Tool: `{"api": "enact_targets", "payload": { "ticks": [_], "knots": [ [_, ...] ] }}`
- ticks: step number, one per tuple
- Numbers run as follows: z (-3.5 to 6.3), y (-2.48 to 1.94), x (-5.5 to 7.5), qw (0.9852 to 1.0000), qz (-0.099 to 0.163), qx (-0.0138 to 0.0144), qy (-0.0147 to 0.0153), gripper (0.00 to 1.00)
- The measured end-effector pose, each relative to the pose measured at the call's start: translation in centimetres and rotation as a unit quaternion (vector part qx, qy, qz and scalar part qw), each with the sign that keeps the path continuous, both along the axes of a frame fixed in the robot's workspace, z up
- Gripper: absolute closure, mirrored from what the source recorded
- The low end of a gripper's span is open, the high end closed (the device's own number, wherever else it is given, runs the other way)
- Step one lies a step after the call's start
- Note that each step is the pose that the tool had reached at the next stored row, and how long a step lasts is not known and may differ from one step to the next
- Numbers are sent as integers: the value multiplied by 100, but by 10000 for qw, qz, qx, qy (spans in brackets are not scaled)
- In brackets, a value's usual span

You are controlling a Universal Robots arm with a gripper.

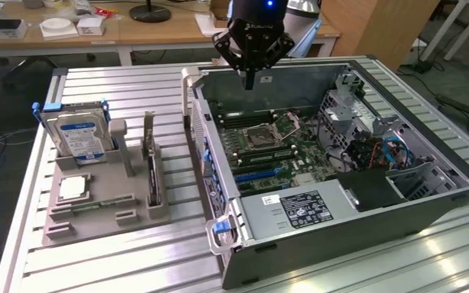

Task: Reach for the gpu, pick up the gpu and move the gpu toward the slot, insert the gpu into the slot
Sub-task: 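Reach for the gpu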

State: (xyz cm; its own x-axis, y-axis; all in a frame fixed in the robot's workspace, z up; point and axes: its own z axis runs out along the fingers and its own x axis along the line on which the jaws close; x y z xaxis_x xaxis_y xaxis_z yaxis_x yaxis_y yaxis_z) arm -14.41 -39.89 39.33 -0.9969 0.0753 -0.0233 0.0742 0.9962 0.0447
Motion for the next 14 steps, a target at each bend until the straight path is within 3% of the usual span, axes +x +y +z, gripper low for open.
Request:
{"api": "enact_targets", "payload": {
  "ticks": [14],
  "knots": [
    [0, 0, -173, 10000, 0, 0, 0, 90]
  ]
}}
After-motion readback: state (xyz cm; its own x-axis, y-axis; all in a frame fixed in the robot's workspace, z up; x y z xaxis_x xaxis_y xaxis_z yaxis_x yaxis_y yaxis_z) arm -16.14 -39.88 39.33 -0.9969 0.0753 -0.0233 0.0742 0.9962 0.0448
